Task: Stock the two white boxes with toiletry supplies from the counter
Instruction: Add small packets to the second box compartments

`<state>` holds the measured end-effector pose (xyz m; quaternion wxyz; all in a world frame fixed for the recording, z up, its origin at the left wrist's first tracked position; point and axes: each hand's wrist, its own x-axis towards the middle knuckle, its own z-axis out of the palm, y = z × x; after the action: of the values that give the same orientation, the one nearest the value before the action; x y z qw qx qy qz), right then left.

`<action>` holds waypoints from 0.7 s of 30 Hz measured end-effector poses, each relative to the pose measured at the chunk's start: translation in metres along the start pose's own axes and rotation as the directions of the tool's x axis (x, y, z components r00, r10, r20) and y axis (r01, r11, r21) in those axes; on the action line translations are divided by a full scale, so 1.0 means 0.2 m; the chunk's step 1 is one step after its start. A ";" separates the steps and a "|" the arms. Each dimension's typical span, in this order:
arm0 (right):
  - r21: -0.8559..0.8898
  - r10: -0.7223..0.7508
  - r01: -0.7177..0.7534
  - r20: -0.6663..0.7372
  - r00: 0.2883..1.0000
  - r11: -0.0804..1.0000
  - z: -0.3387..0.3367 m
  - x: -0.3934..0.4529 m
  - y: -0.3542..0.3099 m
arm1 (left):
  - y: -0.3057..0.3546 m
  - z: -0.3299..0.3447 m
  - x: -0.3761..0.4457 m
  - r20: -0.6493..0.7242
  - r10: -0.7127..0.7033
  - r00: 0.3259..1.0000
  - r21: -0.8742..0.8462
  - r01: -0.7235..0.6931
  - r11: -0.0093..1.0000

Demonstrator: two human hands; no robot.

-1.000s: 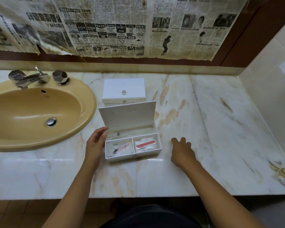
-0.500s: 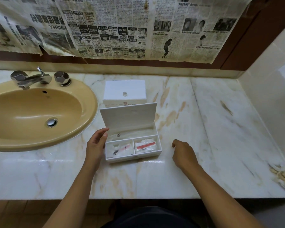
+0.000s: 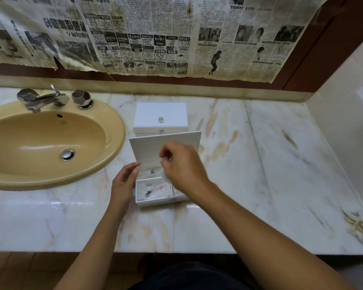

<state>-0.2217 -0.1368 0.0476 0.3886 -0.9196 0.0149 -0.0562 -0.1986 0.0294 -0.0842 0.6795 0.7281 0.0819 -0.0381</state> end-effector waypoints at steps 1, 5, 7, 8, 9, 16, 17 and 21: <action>-0.004 -0.041 0.041 0.029 0.999 0.999 0.05 0.00 -0.03 | 0.00 0.00 0.00 -0.005 0.003 1.000 -0.008 -0.003 1.000; -0.055 -0.149 0.157 0.138 0.979 0.986 0.24 0.00 -0.06 | -0.01 -0.01 0.01 0.004 -0.026 1.000 -0.023 0.026 0.999; -0.115 -0.158 0.184 0.204 0.966 0.976 0.32 -0.01 -0.04 | -0.03 -0.02 0.02 0.026 -0.035 0.999 -0.012 0.036 0.999; -0.144 -0.164 0.202 0.240 0.957 0.969 0.35 -0.02 -0.02 | -0.04 -0.02 0.02 0.030 -0.038 0.999 -0.018 0.039 0.999; -0.177 -0.170 0.225 0.280 0.945 0.958 0.38 -0.02 0.00 | -0.04 -0.03 0.02 0.031 -0.037 0.999 -0.028 0.038 0.999; -0.237 -0.241 0.348 0.383 0.892 0.907 0.50 -0.05 0.08 | -0.04 -0.03 0.02 0.034 -0.045 0.998 -0.043 0.046 0.998; -0.234 -0.251 0.356 0.384 0.889 0.905 0.49 -0.06 0.08 | -0.03 -0.03 0.02 0.032 -0.046 0.998 -0.041 0.047 0.998; -0.226 -0.289 0.369 0.322 0.902 0.901 0.43 -0.09 0.08 | -0.03 -0.03 0.02 0.041 -0.036 0.998 -0.010 0.037 0.999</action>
<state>-0.2295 -0.0859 -0.0241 0.2366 -0.9528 -0.1896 0.0123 -0.1958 0.0363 -0.0901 0.6842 0.7219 0.0814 -0.0650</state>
